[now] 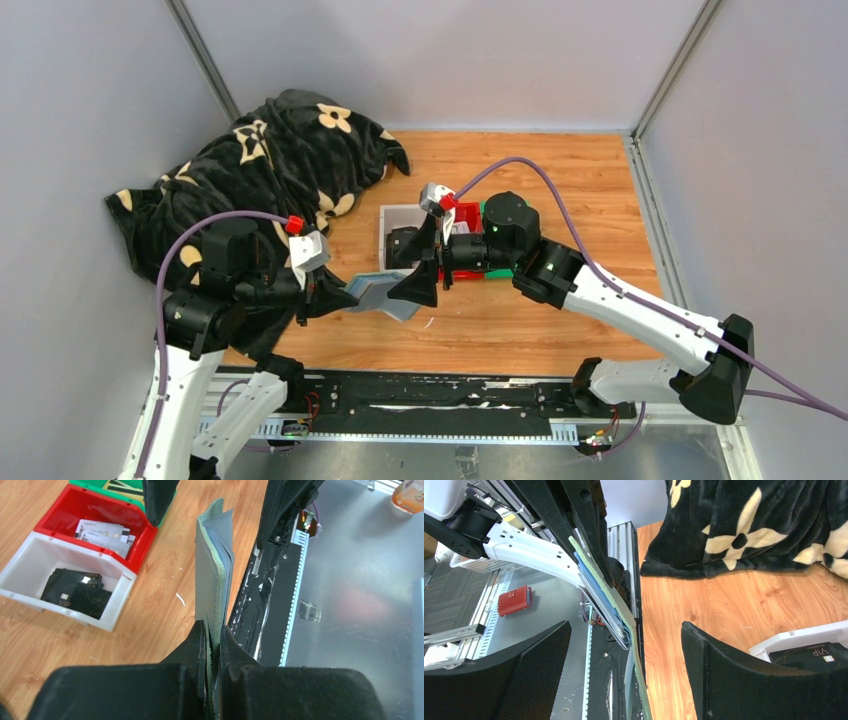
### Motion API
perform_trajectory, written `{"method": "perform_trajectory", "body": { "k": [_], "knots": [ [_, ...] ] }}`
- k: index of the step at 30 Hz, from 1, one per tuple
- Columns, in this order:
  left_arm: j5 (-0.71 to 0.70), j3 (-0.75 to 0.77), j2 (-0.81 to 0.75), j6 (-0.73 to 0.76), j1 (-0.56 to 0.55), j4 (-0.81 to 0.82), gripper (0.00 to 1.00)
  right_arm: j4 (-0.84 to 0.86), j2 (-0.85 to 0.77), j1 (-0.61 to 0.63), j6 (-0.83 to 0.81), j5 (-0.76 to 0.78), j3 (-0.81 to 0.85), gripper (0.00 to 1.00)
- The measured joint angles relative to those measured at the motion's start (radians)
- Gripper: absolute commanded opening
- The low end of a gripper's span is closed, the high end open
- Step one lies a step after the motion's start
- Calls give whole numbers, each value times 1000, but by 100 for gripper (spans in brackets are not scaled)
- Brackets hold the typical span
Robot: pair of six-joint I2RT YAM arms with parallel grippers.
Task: Take the credit cards out of the card holder
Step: Place the card holder at the corner of the board.
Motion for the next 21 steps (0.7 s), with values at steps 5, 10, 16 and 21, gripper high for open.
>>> {"method": "perform_trajectory", "body": {
  "k": [5, 10, 16, 21],
  "knots": [
    [18, 12, -1, -12, -1, 0, 0, 8, 10, 21, -2, -11, 0, 79],
    [-19, 12, -1, 3, -4, 0, 0, 23, 50, 26, 24, -50, 0, 77],
    [-128, 12, -2, 101, -5, -2, 0, 39, 90, 26, 131, -51, -1, 78],
    [-218, 12, -27, 230, -6, -9, 0, 183, 92, 26, 325, 13, -68, 79]
  ]
}}
